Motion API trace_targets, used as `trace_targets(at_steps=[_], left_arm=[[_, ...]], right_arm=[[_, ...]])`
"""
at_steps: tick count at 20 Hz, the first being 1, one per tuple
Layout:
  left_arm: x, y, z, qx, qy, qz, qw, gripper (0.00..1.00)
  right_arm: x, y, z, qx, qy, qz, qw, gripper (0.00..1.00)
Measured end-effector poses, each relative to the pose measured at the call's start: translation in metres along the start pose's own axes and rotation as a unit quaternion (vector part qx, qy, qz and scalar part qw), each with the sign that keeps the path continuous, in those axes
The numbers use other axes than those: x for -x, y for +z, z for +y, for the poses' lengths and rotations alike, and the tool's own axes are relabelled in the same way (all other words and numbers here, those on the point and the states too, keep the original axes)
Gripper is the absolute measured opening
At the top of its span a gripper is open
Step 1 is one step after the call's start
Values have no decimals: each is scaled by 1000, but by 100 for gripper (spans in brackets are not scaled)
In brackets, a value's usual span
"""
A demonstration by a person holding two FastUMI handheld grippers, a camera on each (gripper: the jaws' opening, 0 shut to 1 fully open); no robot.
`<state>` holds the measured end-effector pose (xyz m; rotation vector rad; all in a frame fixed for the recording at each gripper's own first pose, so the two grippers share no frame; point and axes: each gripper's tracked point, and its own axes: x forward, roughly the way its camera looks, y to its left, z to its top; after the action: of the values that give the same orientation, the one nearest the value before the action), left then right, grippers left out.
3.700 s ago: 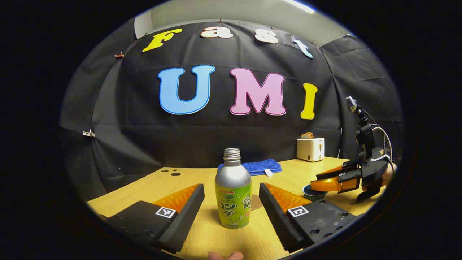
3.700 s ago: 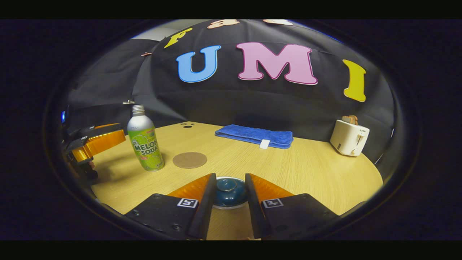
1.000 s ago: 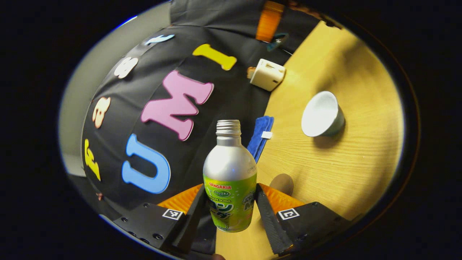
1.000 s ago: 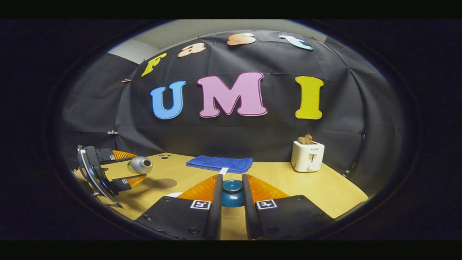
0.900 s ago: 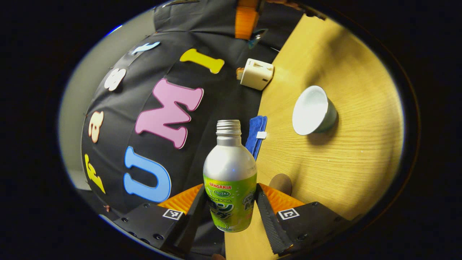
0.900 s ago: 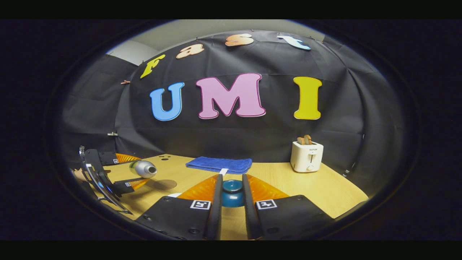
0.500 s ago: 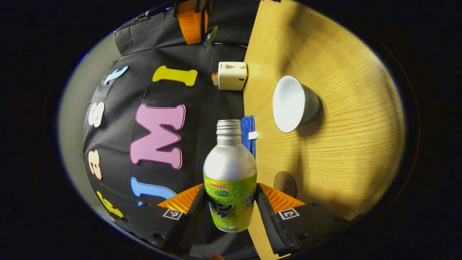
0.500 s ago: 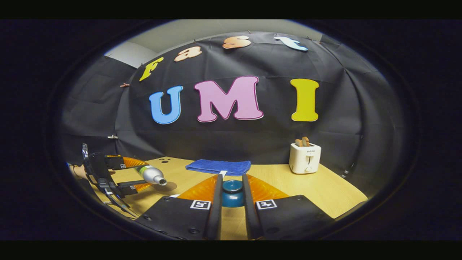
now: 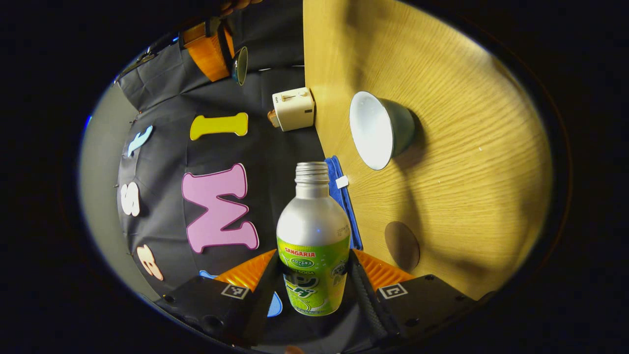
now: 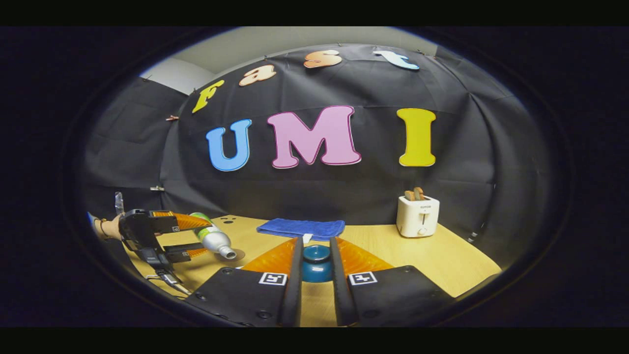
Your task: Open the teacup lid with one hand, grasp the water bottle and pour water into the teacup with the other hand; after pouring, place the water bottle on the coaster and then close the teacup lid.
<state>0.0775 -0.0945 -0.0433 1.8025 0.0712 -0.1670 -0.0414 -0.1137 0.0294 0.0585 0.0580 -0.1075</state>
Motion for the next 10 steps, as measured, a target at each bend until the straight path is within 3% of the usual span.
trace_targets(at_steps=[5, 6, 7, 10], left_arm=[[0, -3, 1, -32, -8, 3, 999, 81], [1, -2, 1, -37, -7, 2, 999, 81], [0, -2, 1, -42, -5, 1, 999, 81], [-1, -5, 1, -58, -2, 0, 998, 81]], right_arm=[[2, 1, 0, -1, 2, 0, 1000, 31], [1, 1, -1, -1, 2, -1, 1000, 26], [2, 2, -1, -1, 2, -1, 1000, 31], [2, 2, -2, -1, 2, -1, 1000, 31]])
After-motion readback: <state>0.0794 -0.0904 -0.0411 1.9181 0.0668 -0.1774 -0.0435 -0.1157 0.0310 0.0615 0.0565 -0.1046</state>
